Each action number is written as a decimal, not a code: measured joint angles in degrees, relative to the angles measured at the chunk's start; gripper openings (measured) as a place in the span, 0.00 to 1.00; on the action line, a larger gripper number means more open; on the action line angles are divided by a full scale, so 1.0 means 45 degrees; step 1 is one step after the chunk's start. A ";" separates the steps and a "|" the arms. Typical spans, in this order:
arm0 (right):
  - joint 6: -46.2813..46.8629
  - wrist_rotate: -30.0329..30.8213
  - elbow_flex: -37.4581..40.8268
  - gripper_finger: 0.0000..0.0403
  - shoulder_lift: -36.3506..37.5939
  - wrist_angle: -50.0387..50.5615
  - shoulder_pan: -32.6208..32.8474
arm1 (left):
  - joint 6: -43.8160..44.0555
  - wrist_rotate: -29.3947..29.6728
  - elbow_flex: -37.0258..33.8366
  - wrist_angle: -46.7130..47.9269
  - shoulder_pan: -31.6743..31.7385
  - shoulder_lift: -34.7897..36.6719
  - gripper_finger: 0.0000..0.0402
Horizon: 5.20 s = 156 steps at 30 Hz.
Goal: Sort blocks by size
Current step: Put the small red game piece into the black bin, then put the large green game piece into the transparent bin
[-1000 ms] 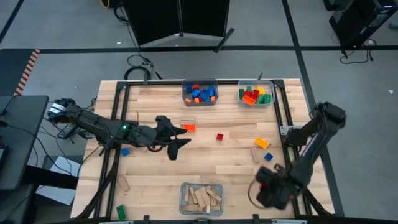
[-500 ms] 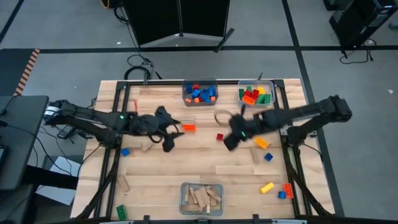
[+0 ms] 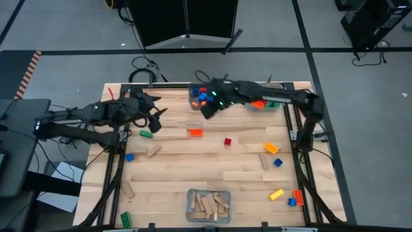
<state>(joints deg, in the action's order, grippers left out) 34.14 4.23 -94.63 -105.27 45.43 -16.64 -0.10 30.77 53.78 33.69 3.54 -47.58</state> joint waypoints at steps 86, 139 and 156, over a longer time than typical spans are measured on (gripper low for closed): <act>0.0979 0.3511 1.2498 0.53 1.0053 -0.3905 0.7750 | 0.1887 -0.2429 0.0005 0.4939 0.0605 -0.0277 0.62; 0.0041 0.3521 1.2841 0.51 0.9417 -0.6774 0.7668 | -0.3263 -0.4421 -0.2426 0.5408 0.3155 -0.9578 0.57; 0.0561 0.3424 1.2841 0.50 0.9425 -0.6193 0.8798 | -0.0348 -0.4668 0.0234 0.7369 0.2982 -0.9819 0.23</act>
<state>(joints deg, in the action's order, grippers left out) 36.67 19.64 -36.84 -62.86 17.56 22.95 -1.66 9.76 54.83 66.85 16.96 -91.77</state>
